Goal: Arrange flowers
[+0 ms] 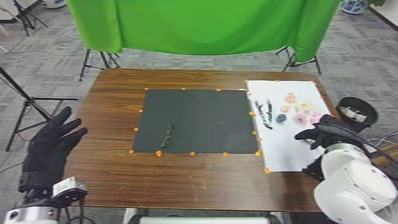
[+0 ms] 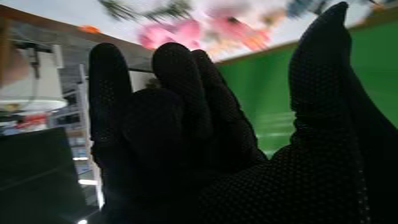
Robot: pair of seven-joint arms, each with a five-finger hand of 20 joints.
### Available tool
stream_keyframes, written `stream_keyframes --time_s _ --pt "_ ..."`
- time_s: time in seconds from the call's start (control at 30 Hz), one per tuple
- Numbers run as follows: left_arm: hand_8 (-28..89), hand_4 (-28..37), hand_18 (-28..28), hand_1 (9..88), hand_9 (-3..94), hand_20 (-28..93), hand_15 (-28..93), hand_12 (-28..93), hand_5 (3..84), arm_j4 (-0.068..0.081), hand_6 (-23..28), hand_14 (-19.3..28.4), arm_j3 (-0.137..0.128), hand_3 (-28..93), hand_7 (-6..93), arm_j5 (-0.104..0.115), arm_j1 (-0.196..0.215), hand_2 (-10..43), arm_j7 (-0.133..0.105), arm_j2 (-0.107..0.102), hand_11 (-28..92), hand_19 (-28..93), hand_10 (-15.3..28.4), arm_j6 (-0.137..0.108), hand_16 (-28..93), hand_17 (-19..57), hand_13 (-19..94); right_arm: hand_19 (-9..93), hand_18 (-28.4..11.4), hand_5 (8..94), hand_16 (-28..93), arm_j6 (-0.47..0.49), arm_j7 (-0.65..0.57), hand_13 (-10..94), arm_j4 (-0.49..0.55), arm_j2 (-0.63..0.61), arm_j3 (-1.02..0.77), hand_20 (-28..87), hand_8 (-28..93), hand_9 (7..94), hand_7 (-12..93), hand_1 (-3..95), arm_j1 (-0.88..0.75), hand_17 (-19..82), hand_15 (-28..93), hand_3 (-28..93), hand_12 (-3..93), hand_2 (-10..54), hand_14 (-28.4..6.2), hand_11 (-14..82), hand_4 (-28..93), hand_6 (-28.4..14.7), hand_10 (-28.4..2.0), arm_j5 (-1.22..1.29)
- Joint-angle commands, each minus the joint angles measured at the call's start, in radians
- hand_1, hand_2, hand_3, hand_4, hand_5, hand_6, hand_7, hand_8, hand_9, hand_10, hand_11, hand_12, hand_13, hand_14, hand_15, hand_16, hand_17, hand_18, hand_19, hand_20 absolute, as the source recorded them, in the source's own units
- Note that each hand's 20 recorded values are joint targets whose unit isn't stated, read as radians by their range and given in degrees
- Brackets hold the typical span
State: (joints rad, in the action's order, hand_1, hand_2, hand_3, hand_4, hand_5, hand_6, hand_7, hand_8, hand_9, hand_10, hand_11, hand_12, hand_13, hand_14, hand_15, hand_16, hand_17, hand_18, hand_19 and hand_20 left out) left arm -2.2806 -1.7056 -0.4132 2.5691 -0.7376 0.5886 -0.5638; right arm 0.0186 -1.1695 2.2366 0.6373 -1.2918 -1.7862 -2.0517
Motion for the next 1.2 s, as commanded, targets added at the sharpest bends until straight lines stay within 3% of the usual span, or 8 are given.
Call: stream_keyframes --time_s 0.03,0.2,0.23,0.4,0.6,0.8,1.0,1.2 --pt "-8 -27.1 17.0 24.8 28.8 15 51 13 33.7 0.001 6.9 21.5 0.012 61 10.3 -0.003 -0.007 7.6 -0.001 0.007 24 36 16.4 0.02 -8 -12.8 16 60 -28.4 59.5 10 -0.002 -0.03 68 -0.022 -0.012 -0.028 4 -6 59.5 16 37.8 -0.042 15 88 70 21.0 -5.0 -17.7 58.2 -19 -19.6 -28.3 -0.045" --pt "-8 -27.1 17.1 24.8 28.9 15 51 12 33.7 0.003 7.0 21.6 0.02 61 10.3 0.013 -0.009 7.7 -0.018 -0.002 24 36 16.5 0.022 -8 -12.8 16 46 -27.8 60.8 9 0.026 -0.045 67 -0.032 -0.001 -0.043 15 -6 58.9 15 38.9 -0.047 11 89 71 20.7 -5.3 -17.9 58.4 -19 -20.9 -28.4 -0.025" --pt "-8 -27.1 17.1 24.8 28.9 15 51 12 33.7 0.007 7.0 21.6 0.022 61 10.3 0.002 -0.022 7.6 0.0 0.004 24 36 16.5 0.031 -9 -12.8 16 47 -26.2 60.9 9 0.024 -0.055 67 -0.031 -0.001 -0.048 16 -6 58.7 15 39.0 -0.057 11 89 71 20.6 -5.3 -18.0 58.5 -19 -21.2 -28.4 -0.023" --pt "-8 -27.0 17.2 24.8 28.9 15 51 12 33.7 0.008 7.1 21.5 0.026 61 10.1 0.04 -0.016 7.5 -0.037 -0.016 24 36 16.5 0.035 -9 -12.7 16 71 -19.7 60.7 9 0.035 -0.064 66 -0.052 0.006 -0.033 26 -5 57.5 13 41.4 -0.044 15 89 69 21.3 -4.6 -18.3 60.4 -18 -22.6 -28.4 0.001" --pt "-8 -27.0 17.5 25.0 29.0 15 51 12 33.8 0.012 7.1 21.6 0.035 61 10.1 0.059 -0.024 7.6 -0.06 -0.036 25 37 16.5 0.041 -9 -12.0 16 77 -23.7 59.7 11 0.036 -0.117 67 -0.092 0.012 0.019 36 -5 59.6 13 43.9 0.006 21 89 66 23.5 -4.1 -18.1 60.5 -17 -22.3 -28.0 0.004" --pt "-8 -26.8 17.8 25.2 29.1 15 51 12 33.9 0.011 7.2 21.7 0.036 61 10.1 0.067 -0.03 7.4 -0.062 -0.029 25 38 16.4 0.059 -9 -11.9 17 78 -25.8 58.5 12 0.031 -0.164 68 -0.121 0.027 0.056 39 -5 60.9 14 48.4 0.053 31 88 62 25.0 -3.2 -17.6 60.2 -15 -22.0 -27.5 0.006" --pt "-8 -26.6 18.1 25.3 29.2 15 51 12 34.0 0.011 7.2 21.5 0.044 61 10.2 0.085 -0.03 7.4 -0.084 -0.038 25 38 16.4 0.059 -9 -11.5 17 81 -24.2 57.6 13 0.036 -0.198 72 -0.157 0.05 0.077 29 -6 63.0 13 53.1 0.115 38 85 55 25.4 -2.4 -15.5 59.0 -12 -22.6 -27.4 0.04" --pt "-8 -26.6 18.1 25.4 29.3 15 51 12 34.0 0.011 7.3 21.7 0.048 61 10.3 0.099 -0.029 7.4 -0.097 -0.041 25 39 16.4 0.064 -9 -11.5 17 91 -21.9 63.4 13 0.008 -0.2 78 -0.179 0.06 0.084 -2 -5 69.9 11 60.8 0.14 41 84 52 24.4 -2.5 -12.4 58.8 -11 -19.5 -24.2 0.075"
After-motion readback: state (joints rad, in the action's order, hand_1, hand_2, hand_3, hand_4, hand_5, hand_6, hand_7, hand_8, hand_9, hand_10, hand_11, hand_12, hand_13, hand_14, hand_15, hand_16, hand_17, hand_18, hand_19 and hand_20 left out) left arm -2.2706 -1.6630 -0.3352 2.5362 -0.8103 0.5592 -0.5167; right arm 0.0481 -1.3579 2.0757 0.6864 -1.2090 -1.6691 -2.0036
